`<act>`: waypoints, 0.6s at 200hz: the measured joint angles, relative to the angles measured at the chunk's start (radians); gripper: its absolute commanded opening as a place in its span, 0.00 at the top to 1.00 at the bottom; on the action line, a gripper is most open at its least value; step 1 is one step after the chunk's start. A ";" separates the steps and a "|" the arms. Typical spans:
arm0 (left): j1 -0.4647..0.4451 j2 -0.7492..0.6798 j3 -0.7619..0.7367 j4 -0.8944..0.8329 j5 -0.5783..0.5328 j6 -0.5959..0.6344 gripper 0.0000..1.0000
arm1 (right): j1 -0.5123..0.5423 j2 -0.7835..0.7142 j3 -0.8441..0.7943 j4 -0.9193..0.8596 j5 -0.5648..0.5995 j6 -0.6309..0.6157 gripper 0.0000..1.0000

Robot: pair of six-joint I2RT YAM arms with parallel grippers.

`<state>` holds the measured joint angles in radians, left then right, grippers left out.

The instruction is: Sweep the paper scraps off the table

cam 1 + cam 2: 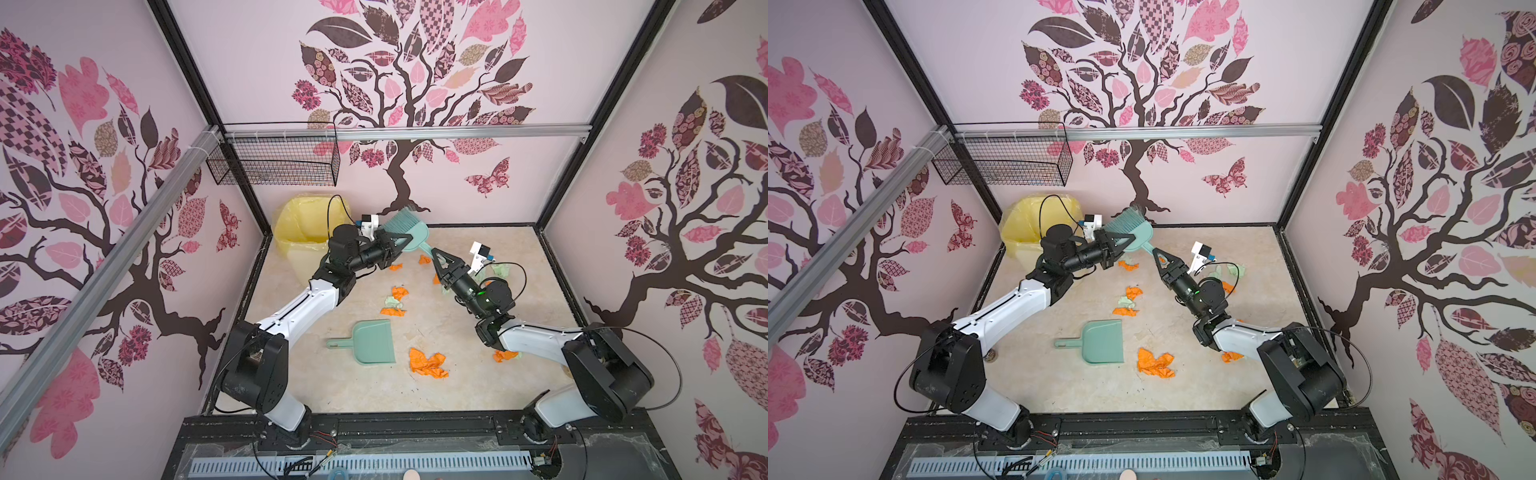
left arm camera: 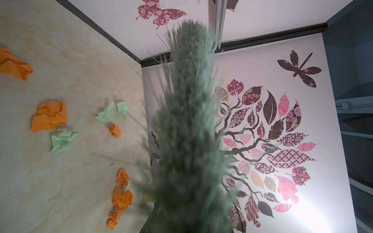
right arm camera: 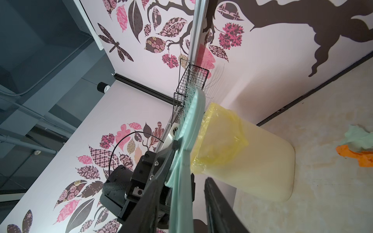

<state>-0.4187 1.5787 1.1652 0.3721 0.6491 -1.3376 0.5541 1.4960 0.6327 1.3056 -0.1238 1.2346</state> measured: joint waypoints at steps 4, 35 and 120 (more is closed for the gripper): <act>0.000 0.000 0.000 0.000 0.000 0.002 1.00 | 0.000 0.002 0.004 0.000 0.000 0.000 0.59; 0.000 -0.006 0.000 -0.009 0.001 0.007 1.00 | 0.000 0.014 0.026 -0.001 0.000 0.000 0.62; 0.000 -0.013 0.000 -0.047 0.003 0.040 1.00 | -0.001 0.058 0.048 -0.008 -0.021 0.019 0.74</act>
<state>-0.4187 1.5654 1.1656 0.3256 0.6518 -1.2980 0.5529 1.5536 0.6804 1.2972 -0.1444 1.2541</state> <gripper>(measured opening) 0.108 0.283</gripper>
